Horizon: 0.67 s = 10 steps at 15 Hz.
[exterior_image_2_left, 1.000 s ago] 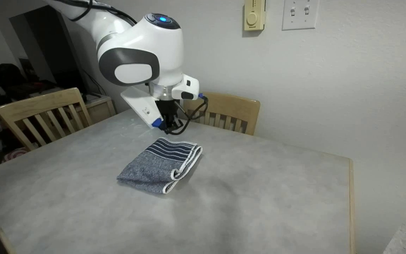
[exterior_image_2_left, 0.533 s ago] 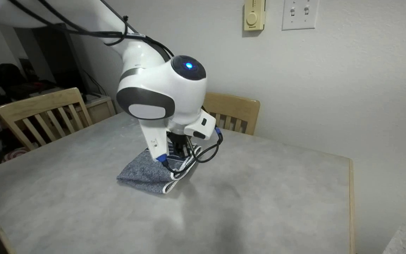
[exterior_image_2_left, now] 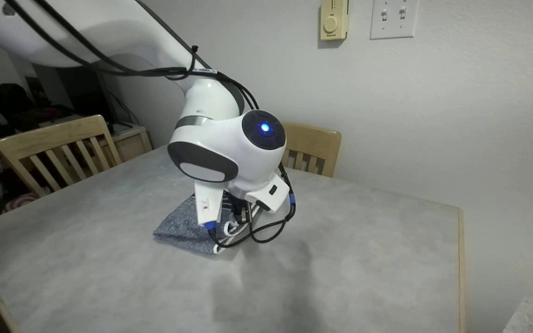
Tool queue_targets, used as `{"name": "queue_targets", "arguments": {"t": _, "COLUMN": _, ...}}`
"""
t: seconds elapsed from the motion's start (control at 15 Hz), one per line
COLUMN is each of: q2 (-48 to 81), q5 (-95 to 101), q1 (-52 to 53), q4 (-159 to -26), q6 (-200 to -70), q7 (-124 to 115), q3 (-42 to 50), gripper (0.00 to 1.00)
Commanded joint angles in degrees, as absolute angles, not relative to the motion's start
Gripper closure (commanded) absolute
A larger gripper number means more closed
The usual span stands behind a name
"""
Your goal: Fold the towel
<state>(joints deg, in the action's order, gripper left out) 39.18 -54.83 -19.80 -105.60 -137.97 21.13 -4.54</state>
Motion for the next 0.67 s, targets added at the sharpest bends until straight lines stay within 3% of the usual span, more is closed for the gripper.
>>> {"name": "queue_targets", "arguments": {"t": 0.0, "q2": 35.6, "q5": -54.2, "q1": -18.1, "q4": -108.3, "q6": -133.7, "q7": 16.7, "q3": -1.6, "gripper": 1.00}}
{"name": "queue_targets", "arguments": {"t": 0.6, "q2": 30.0, "q5": -37.1, "q1": -12.2, "q4": -110.6, "q6": -124.1, "q7": -0.2, "q3": 4.3, "gripper": 1.00}}
